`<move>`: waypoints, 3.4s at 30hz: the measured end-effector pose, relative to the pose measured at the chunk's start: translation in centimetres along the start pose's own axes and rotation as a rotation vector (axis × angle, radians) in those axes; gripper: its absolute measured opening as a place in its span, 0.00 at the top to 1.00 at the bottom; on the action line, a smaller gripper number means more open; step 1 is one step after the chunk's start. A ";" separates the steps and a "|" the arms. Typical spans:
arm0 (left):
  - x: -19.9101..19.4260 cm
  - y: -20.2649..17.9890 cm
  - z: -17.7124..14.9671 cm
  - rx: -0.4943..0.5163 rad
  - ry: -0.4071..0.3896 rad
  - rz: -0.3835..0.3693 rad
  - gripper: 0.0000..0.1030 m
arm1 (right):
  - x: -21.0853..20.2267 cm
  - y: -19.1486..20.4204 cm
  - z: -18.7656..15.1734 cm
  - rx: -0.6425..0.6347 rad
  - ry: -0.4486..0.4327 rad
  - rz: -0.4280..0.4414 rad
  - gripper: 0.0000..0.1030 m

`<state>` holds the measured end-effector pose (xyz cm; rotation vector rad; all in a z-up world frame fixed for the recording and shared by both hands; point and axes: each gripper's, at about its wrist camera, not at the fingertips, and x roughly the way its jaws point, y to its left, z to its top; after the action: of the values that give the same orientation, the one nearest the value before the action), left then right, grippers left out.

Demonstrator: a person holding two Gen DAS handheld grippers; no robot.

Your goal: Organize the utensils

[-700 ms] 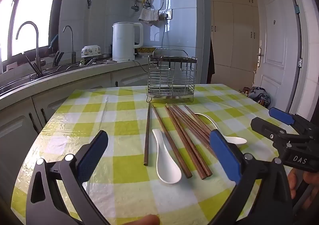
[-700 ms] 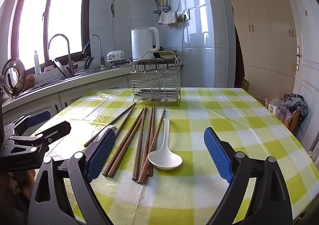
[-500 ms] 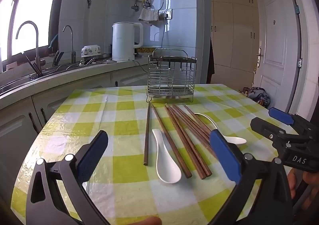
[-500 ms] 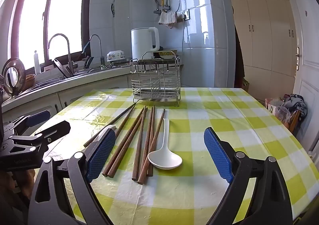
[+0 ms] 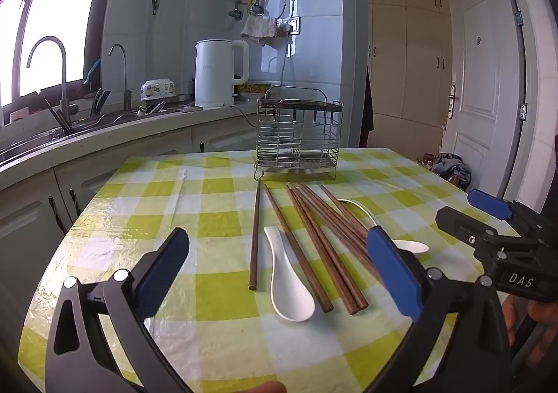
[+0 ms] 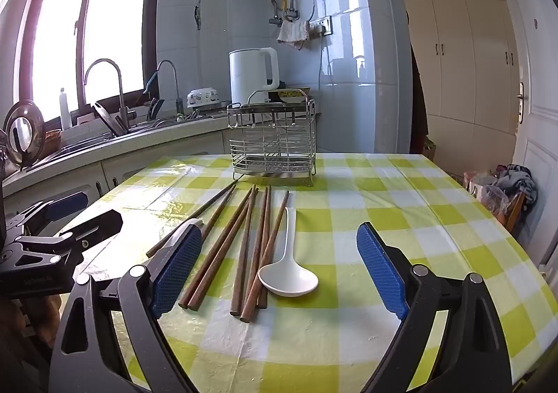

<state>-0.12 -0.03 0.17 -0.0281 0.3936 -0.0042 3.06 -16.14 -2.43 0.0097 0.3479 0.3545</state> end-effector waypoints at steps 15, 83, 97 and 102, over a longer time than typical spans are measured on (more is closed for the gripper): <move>0.1 0.1 0.2 -0.007 0.000 -0.002 0.04 | -0.2 0.0 0.1 -0.002 0.001 -0.001 0.18; 0.0 0.2 0.3 -0.010 -0.007 -0.004 0.04 | -0.8 0.0 0.5 -0.008 -0.013 -0.008 0.18; 4.8 3.1 1.9 -0.133 0.290 -0.087 0.25 | 8.3 -2.9 1.4 0.081 0.483 -0.017 0.17; 8.7 3.1 2.1 -0.138 0.404 -0.107 0.55 | 11.4 -3.4 2.2 0.081 0.535 0.006 0.17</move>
<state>8.73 3.03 -1.31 -0.1870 0.7952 -0.0896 14.96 -15.30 -4.41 -0.0055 0.8921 0.3452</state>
